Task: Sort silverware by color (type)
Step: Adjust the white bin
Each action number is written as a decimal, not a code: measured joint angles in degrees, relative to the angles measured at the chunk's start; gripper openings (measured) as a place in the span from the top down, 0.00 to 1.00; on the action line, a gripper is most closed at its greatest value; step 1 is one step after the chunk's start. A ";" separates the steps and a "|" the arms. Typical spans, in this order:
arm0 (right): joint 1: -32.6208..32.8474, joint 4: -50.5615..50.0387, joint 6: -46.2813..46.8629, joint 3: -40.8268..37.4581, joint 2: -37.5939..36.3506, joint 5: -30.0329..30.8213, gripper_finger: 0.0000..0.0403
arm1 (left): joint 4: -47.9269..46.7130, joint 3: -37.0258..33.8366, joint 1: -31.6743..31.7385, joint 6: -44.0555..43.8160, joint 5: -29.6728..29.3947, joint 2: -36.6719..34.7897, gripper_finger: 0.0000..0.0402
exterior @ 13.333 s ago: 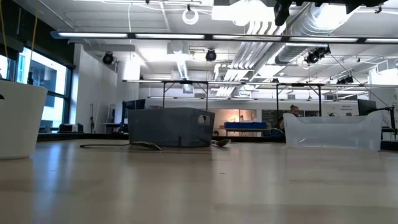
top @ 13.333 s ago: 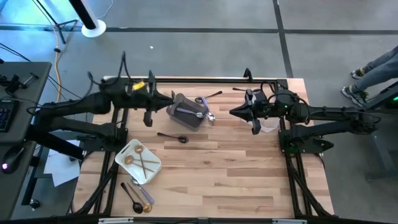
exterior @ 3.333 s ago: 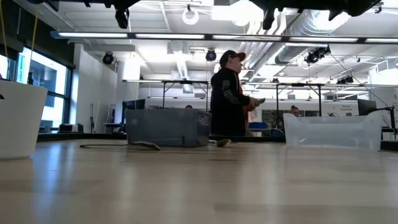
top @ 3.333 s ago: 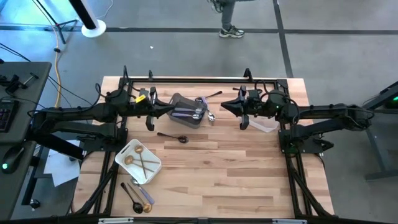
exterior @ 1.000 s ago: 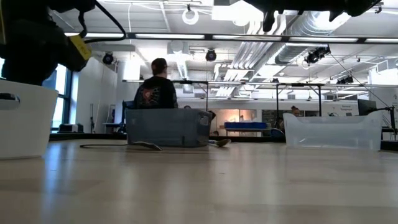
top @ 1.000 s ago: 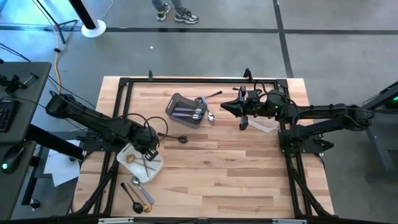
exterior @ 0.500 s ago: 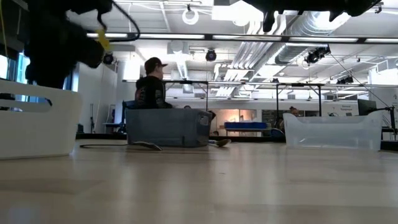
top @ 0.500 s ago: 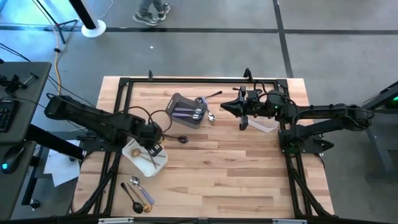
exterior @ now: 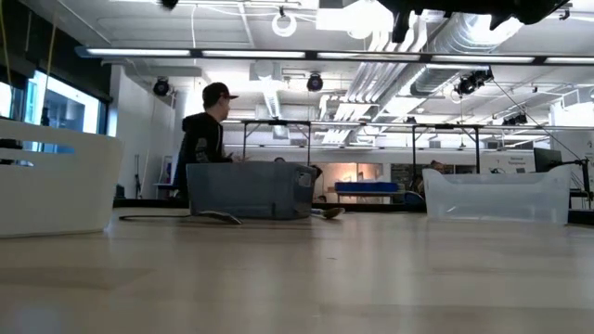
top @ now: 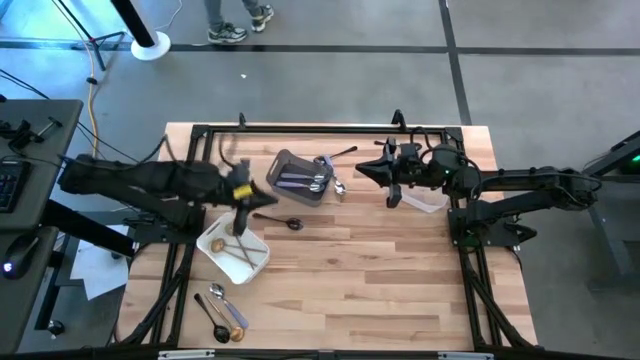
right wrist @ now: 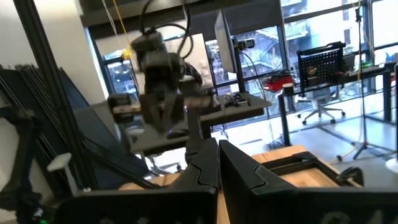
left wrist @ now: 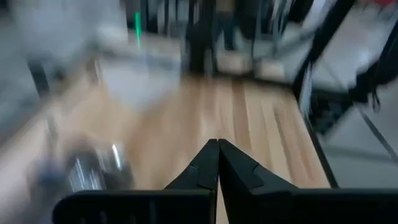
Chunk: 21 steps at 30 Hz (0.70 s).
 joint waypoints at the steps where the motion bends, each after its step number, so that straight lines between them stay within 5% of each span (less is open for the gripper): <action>1: 0.02 0.00 0.29 0.02 0.00 -0.07 1.00 | 3.11 0.06 1.07 3.07 0.13 0.01 1.00; 5: 0.57 0.00 0.04 0.02 0.00 -0.71 1.00 | 11.03 0.03 6.15 9.38 7.28 1.26 1.00; 12: 0.87 -0.04 -1.51 0.02 0.00 -0.73 1.00 | 23.42 -5.05 13.48 7.55 21.57 3.69 1.00; 21: 0.92 -0.04 -4.03 0.02 0.00 -7.29 1.00 | 34.32 -11.66 15.05 -0.32 18.23 3.11 1.00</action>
